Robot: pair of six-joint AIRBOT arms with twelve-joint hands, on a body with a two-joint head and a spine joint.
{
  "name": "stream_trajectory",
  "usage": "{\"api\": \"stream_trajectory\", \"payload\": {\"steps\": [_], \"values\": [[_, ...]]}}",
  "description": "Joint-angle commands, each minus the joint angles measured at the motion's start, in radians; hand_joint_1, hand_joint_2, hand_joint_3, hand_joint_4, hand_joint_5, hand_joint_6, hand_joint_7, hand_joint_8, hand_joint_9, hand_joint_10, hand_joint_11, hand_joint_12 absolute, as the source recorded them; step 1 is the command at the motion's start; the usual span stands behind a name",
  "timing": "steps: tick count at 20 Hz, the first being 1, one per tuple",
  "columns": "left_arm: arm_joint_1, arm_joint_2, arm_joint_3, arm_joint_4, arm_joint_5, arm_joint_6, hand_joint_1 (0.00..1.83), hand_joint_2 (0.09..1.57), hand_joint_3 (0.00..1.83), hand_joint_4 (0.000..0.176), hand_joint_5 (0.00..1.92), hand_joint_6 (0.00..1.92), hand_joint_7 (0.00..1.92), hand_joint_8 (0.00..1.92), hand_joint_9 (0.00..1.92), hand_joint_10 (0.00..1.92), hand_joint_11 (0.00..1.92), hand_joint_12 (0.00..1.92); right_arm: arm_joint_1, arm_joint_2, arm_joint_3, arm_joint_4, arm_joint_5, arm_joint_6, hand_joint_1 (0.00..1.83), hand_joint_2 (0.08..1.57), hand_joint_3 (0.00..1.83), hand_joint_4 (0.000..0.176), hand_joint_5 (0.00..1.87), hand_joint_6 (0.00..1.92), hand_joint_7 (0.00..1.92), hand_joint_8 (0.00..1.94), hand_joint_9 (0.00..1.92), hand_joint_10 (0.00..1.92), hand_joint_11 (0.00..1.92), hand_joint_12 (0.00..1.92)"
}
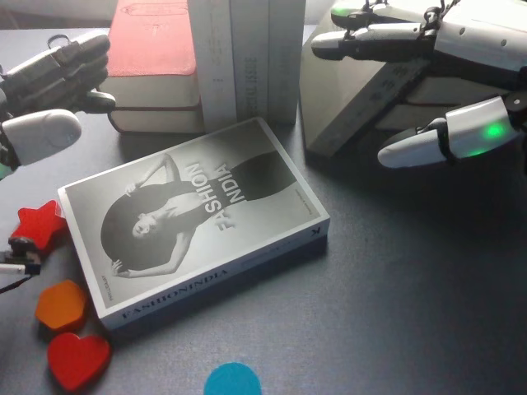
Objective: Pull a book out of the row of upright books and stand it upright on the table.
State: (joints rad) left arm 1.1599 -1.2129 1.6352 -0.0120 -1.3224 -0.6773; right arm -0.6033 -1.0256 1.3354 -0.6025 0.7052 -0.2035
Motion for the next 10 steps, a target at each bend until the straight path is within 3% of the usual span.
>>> {"api": "stream_trajectory", "payload": {"steps": [1, 3, 4, 6, 7, 8, 10], "values": [[-0.018, -0.011, 0.005, -0.034, -0.116, -0.009, 0.65, 0.99, 0.00, 0.104, 0.17, 0.00, 0.07, 0.00, 0.03, 0.00, 0.00, 0.75, 0.009, 0.001, -0.003, 0.050, 0.103, 0.004, 0.67, 0.95, 0.00, 0.130, 0.22, 0.00, 0.01, 0.00, 0.01, 0.00, 0.00, 0.67], [-0.034, -0.015, 0.011, -0.019, -0.107, -0.009, 0.67, 0.99, 0.00, 0.102, 0.19, 0.01, 0.08, 0.00, 0.04, 0.01, 0.00, 0.73, 0.009, 0.003, -0.004, 0.050, 0.107, 0.004, 0.68, 0.94, 0.00, 0.148, 0.22, 0.00, 0.00, 0.00, 0.01, 0.00, 0.00, 0.69], [-0.035, -0.015, 0.013, -0.019, -0.105, -0.009, 0.67, 0.98, 0.00, 0.082, 0.20, 0.01, 0.10, 0.00, 0.07, 0.01, 0.00, 0.77, 0.009, 0.001, -0.004, 0.050, 0.107, 0.004, 0.70, 0.94, 0.00, 0.140, 0.22, 0.00, 0.01, 0.00, 0.00, 0.00, 0.00, 0.68], [-0.037, -0.017, 0.015, -0.019, -0.106, -0.009, 0.66, 0.98, 0.00, 0.084, 0.19, 0.00, 0.11, 0.00, 0.11, 0.01, 0.00, 0.89, 0.009, 0.001, -0.004, 0.052, 0.110, 0.004, 0.71, 0.93, 0.00, 0.129, 0.24, 0.00, 0.03, 0.00, 0.00, 0.00, 0.00, 0.66], [-0.038, -0.020, 0.015, -0.020, -0.110, -0.009, 0.66, 0.96, 0.00, 0.091, 0.19, 0.00, 0.11, 0.00, 0.11, 0.01, 0.00, 0.95, 0.009, 0.002, -0.004, 0.055, 0.110, 0.004, 0.72, 0.94, 0.00, 0.133, 0.23, 0.00, 0.01, 0.00, 0.00, 0.00, 0.00, 0.59], [-0.039, -0.022, 0.016, -0.020, -0.111, -0.009, 0.67, 0.96, 0.00, 0.091, 0.18, 0.00, 0.11, 0.00, 0.10, 0.00, 0.00, 0.96, 0.009, 0.002, -0.004, 0.058, 0.110, 0.004, 0.71, 0.93, 0.00, 0.126, 0.23, 0.00, 0.01, 0.00, 0.00, 0.00, 0.00, 0.66], [-0.042, -0.031, 0.022, -0.020, -0.111, -0.009, 0.67, 0.97, 0.00, 0.069, 0.19, 0.00, 0.12, 0.00, 0.11, 0.00, 0.00, 0.97, 0.007, 0.003, -0.007, 0.064, 0.115, 0.004, 0.71, 0.95, 0.00, 0.135, 0.20, 0.00, 0.00, 0.00, 0.00, 0.00, 0.00, 0.53]]}}
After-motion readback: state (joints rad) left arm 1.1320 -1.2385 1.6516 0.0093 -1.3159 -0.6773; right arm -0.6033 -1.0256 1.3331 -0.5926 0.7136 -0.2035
